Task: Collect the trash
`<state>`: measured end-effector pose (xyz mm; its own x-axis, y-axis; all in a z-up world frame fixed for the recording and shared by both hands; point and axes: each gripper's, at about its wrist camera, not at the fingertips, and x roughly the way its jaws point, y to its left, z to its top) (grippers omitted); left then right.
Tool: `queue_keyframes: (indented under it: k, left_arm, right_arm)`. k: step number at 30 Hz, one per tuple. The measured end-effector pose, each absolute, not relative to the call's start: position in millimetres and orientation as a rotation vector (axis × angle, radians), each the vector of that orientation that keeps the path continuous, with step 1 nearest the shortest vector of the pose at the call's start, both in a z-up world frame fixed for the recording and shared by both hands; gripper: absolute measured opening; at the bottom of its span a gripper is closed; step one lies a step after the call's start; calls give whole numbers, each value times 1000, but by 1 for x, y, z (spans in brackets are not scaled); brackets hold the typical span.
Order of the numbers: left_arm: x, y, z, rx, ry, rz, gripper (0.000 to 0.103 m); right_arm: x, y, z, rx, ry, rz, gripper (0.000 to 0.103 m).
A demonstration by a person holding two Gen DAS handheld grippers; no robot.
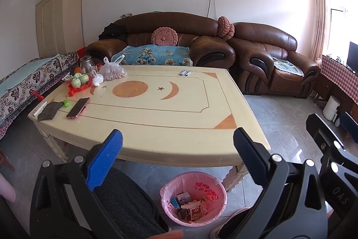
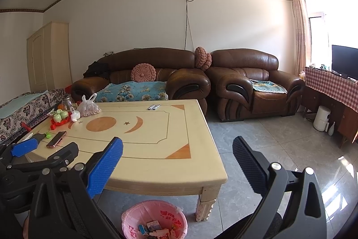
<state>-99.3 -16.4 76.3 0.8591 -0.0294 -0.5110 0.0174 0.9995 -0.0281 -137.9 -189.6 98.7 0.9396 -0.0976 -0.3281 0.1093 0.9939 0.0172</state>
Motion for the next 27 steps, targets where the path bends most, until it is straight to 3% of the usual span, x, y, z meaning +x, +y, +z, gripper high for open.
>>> queue_keyframes:
  k: [27]
  left_arm:
    - [-102, -18, 80, -18, 534, -24, 97]
  right_arm:
    - [-140, -188, 99, 46, 331, -104, 96]
